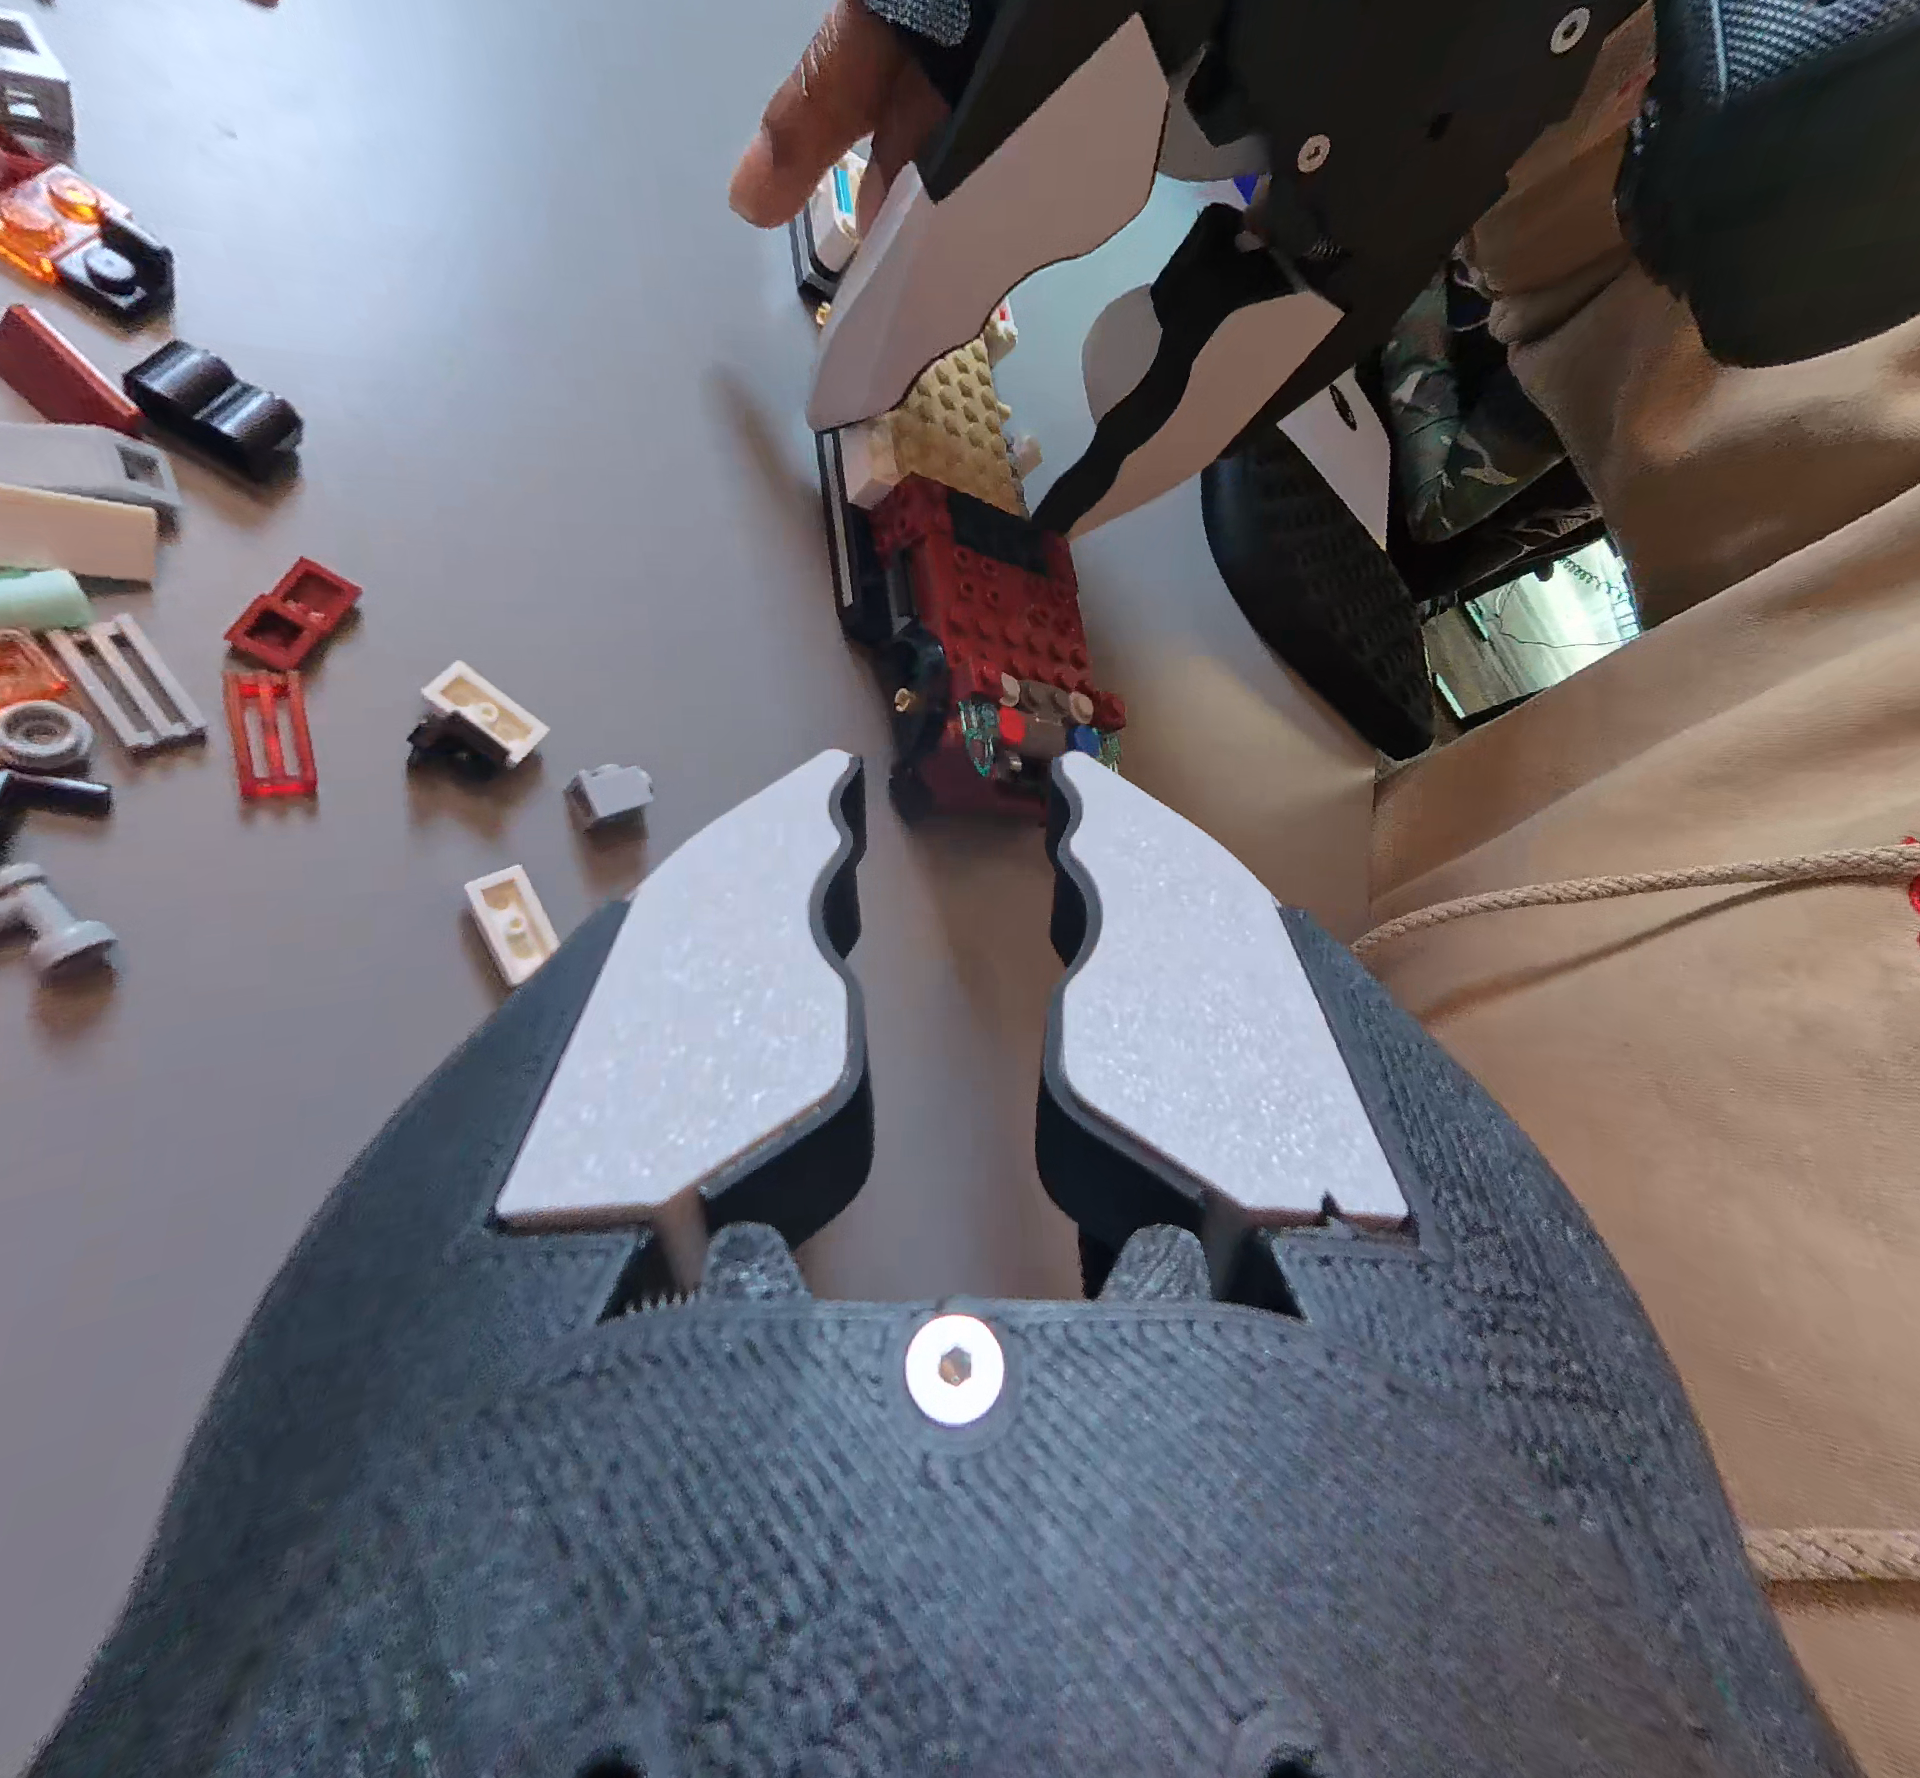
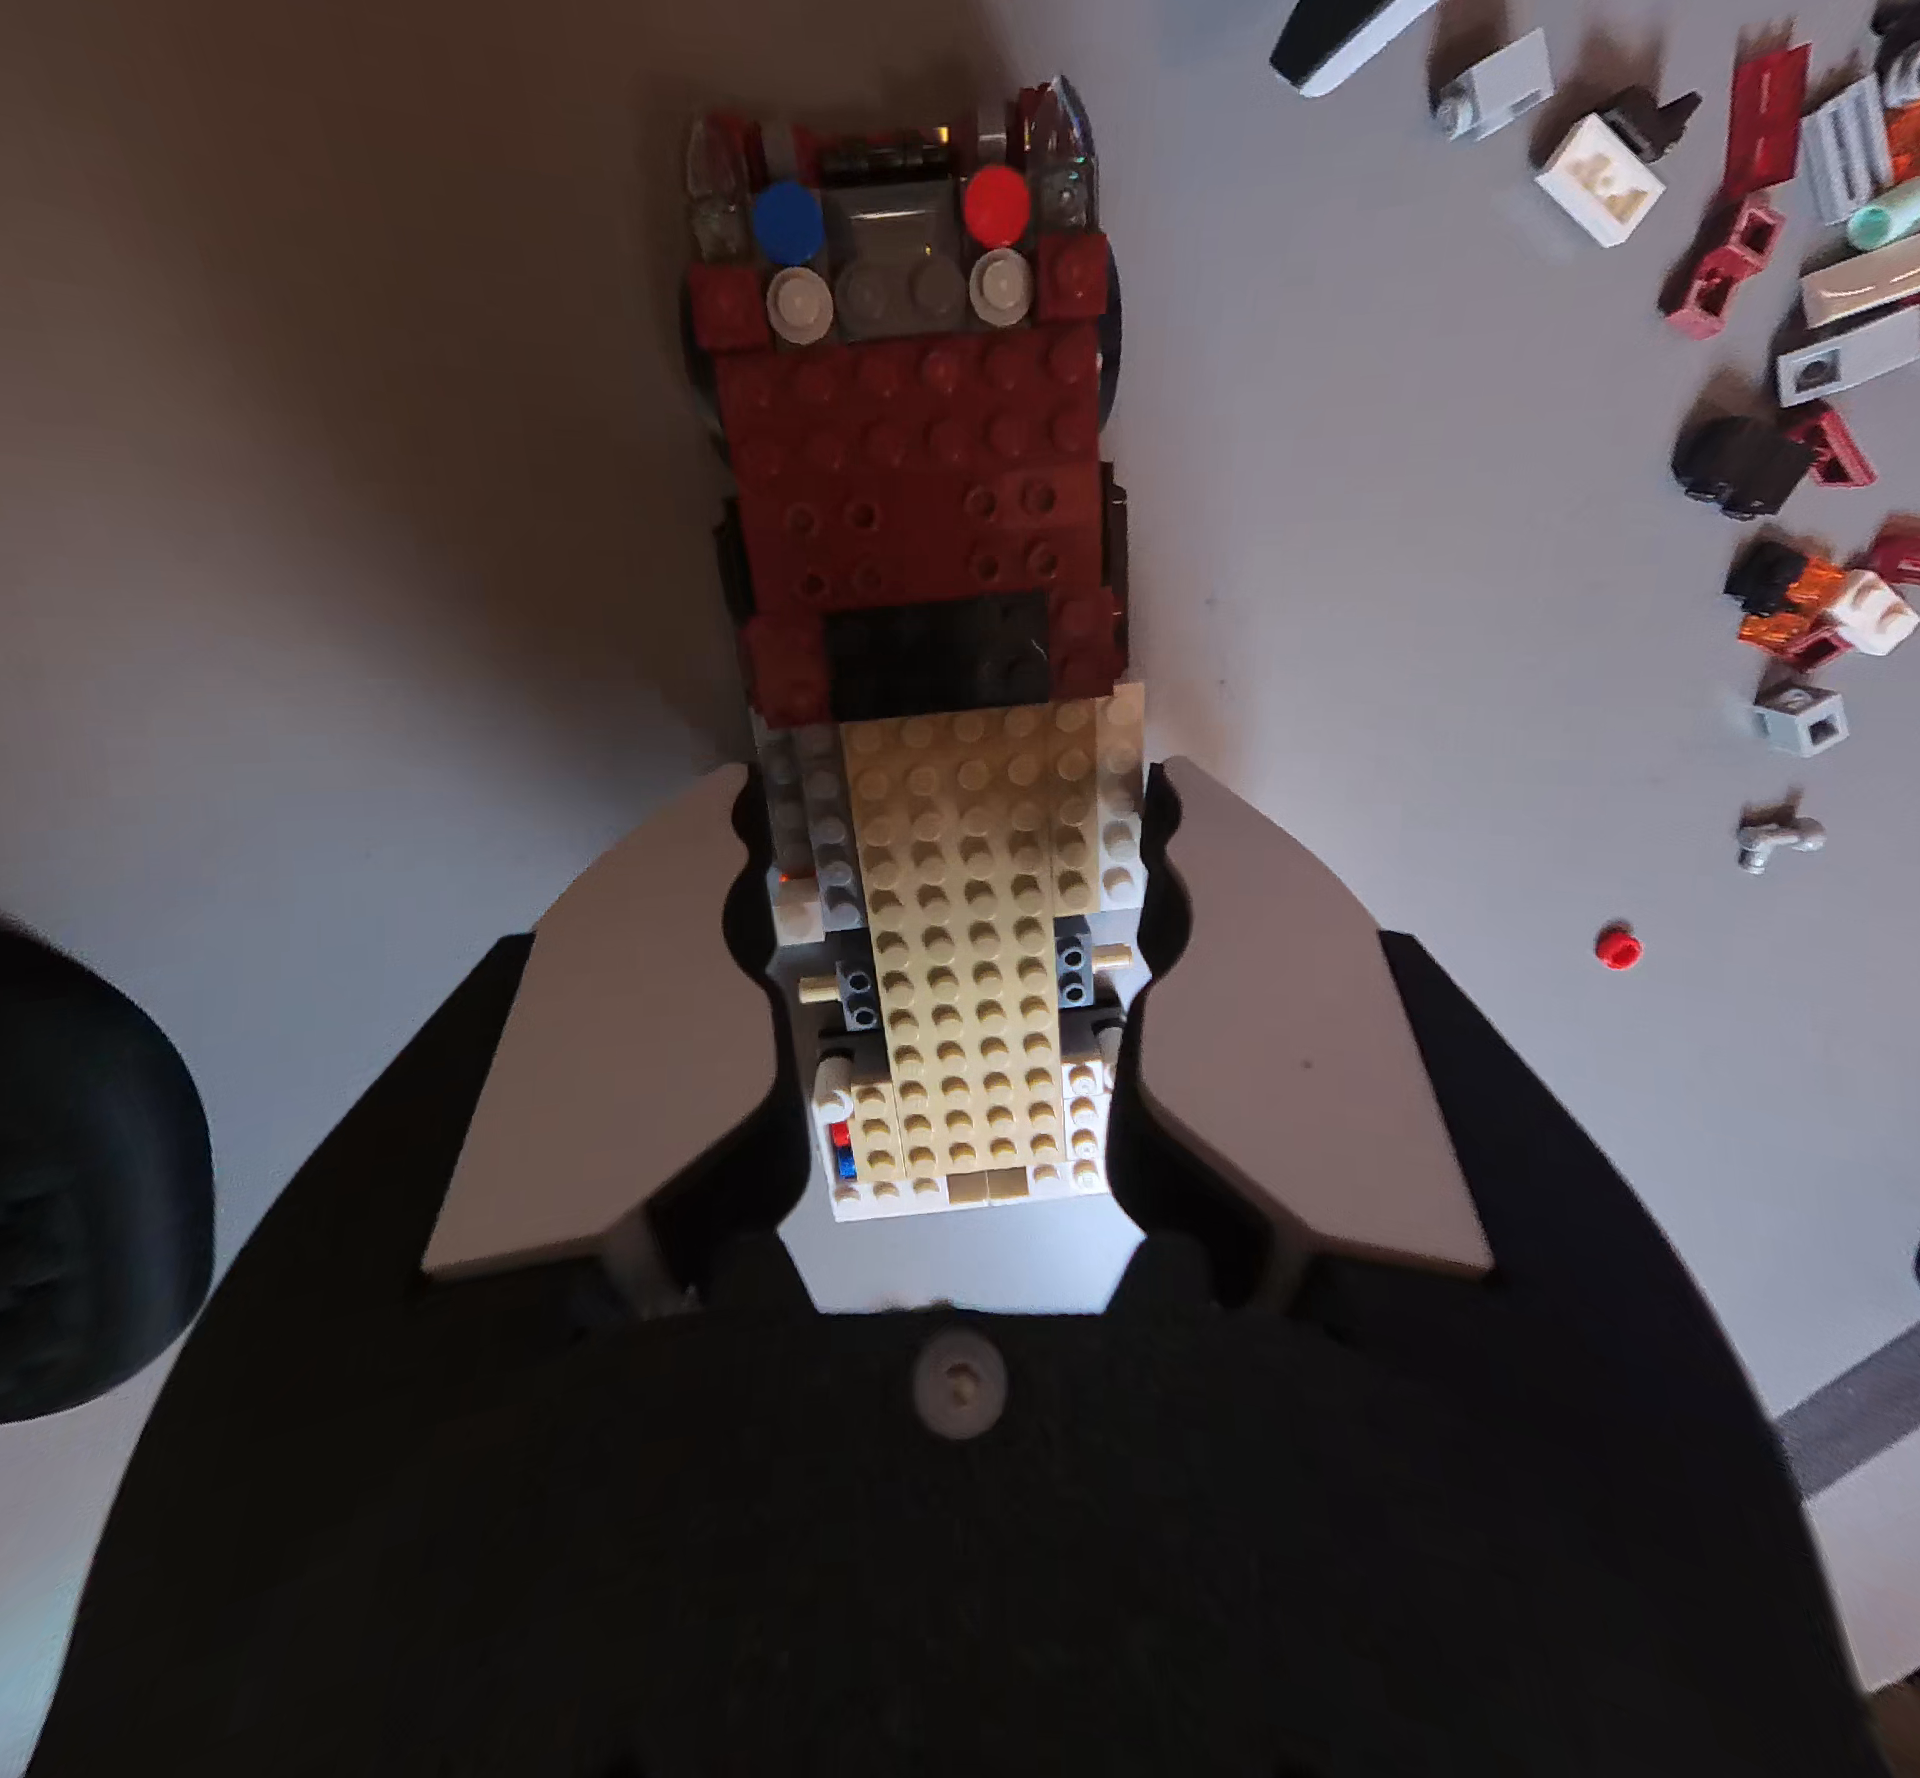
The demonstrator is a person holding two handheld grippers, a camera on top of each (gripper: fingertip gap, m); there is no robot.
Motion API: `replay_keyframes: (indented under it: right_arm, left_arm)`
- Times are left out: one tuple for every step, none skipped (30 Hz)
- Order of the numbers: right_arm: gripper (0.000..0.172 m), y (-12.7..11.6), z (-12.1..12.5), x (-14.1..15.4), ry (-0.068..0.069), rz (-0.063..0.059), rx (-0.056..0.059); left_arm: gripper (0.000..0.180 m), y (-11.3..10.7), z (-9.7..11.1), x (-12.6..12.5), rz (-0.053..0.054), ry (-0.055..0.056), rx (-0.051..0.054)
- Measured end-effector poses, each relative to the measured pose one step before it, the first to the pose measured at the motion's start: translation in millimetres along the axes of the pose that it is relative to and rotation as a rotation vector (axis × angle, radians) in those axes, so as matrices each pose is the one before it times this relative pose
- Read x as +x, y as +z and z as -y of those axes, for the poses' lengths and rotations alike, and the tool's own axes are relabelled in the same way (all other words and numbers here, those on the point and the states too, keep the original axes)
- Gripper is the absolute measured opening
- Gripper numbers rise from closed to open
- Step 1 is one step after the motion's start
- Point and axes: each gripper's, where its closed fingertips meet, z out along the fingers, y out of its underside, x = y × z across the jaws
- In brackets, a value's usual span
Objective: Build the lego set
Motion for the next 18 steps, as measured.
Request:
replay_keyframes:
  right_arm:
    - [0.069,-0.02,0.11,-0.03,0.0004,-0.0031,0.0019]
    - [0.069,-0.11,0.35,-0.25,0.0052,-0.0079,0.0087]
    - [0.069,-0.38,0.46,-0.38,0.0084,-0.0128,0.0148]
    - [0.069,-0.73,0.41,-0.37,0.0067,-0.0214,0.0181]
    - [0.069,-1.06,0.11,-0.46,0.0054,-0.029,0.0149]
    - [0.069,-1.4,-0.15,-0.05,0.0029,-0.0379,0.0099]
    - [0.069,-1.72,-0.26,0.22,0.0017,-0.0461,0.0073]
    - [0.069,-1.72,-0.07,-0.26,0.0043,-0.0489,0.0062]
    - [0.069,-1.78,0.58,-0.08,0.0063,-0.0574,0.0101]
    - [0.069,-2.04,0.75,0.32,0.0041,-0.0669,0.0101]
    - [0.069,-2.31,0.24,0.94,-0.0003,-0.0761,0.004]
    - [0.068,-2.33,-0.13,1.59,-0.0063,-0.0844,-0.0001]
    - [0.069,-2.02,-0.23,2.49,-0.011,-0.0955,-0.0035]
    - [0.069,-2.14,0.15,1.77,-0.0129,-0.0908,-0.0035]
    - [0.069,-2.55,1.35,0.92,-0.0138,-0.0828,0.0027]
    - [0.069,-2.16,0.15,1.6,-0.0141,-0.0857,-0.0077]
    - [0.069,-1.99,-0.8,1.97,-0.0196,-0.0833,-0.0161]
    - [0.069,-2.06,-0.58,1.18,-0.0171,-0.0678,-0.0092]
  left_arm:
    - [0.033,0.45,-1.06,-0.81,-0.0013,-0.0072,-0.0025]
    - [0.033,0.58,-0.99,-0.71,-0.0001,-0.0043,-0.0046]
    - [0.033,0.5,-0.49,-0.08,-0.0034,-0.0016,-0.0025]
    - [0.033,0.45,-0.12,0.56,-0.0075,-0.002,-0.0006]
    - [0.033,0.44,0.0,0.24,-0.0041,-0.0028,-0.0002]
    - [0.033,0.06,0.35,0.11,-0.0022,0.0002,0.0016]
    - [0.035,0.09,0.74,0.49,-0.0036,0.0003,0.0049]
    - [0.036,-0.06,1.16,0.94,-0.0062,-0.0003,0.0081]
    - [0.038,0.1,1.21,1.37,-0.0065,0.0003,0.0072]
    - [0.039,0.43,1.05,1.86,-0.0066,0.0043,0.007]
    - [0.04,0.93,0.79,2.86,-0.0089,0.006,0.005]
    - [0.042,1.6,0.22,3.18,-0.0081,0.0062,0.0014]
    - [0.044,2.45,-0.04,3.53,-0.0092,0.0096,0.0002]
    - [0.047,2.87,0.28,2.31,0.0007,0.0125,0.0027]
    - [0.049,2.95,1.1,1.19,0.0087,0.0183,0.009]
    - [0.05,2.71,2.24,2.78,-0.0017,0.0195,0.0171]
    - [0.05,2.48,3.12,3.86,-0.0108,0.0082,0.0214]
    - [0.052,2.31,3.24,2.24,-0.002,0.002,0.0198]
